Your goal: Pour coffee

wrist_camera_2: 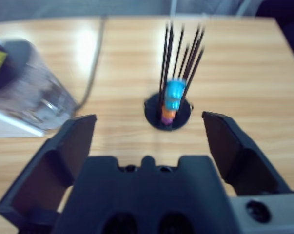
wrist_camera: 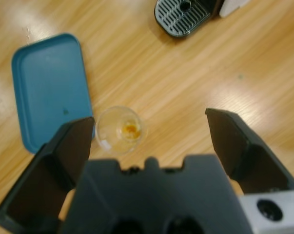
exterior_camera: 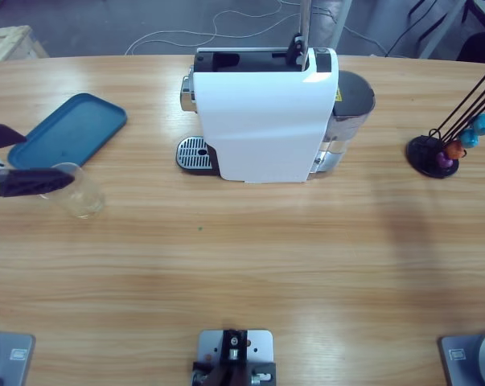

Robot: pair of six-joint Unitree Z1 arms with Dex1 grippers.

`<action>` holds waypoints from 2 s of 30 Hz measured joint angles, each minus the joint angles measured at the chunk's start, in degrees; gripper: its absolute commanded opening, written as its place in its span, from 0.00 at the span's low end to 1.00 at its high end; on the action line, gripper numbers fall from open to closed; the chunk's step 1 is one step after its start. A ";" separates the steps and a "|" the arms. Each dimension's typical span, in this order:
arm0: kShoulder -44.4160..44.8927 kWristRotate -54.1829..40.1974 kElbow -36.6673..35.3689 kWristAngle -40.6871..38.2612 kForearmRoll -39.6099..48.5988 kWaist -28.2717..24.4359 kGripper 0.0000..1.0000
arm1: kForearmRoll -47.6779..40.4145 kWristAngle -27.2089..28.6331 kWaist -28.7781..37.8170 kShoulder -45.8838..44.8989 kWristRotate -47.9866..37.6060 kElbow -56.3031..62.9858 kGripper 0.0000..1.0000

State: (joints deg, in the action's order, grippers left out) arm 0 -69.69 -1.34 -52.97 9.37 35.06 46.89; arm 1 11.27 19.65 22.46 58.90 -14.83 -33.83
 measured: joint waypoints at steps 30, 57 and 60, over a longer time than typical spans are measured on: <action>3.97 4.84 0.86 -2.98 -0.17 0.15 1.00 | -24.18 -7.82 -14.39 13.67 -0.22 10.54 0.43; 3.97 5.32 0.91 -3.00 -0.17 1.76 0.99 | -28.72 -7.82 -16.01 17.82 0.16 10.54 0.00; 3.97 5.62 1.00 -3.00 -0.17 1.97 0.99 | -29.17 -7.82 -16.59 17.83 0.30 10.54 0.00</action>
State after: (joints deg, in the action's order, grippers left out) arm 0 -65.72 4.28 -51.97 6.37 34.89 48.87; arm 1 -17.90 11.83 5.88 76.72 -14.53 -23.28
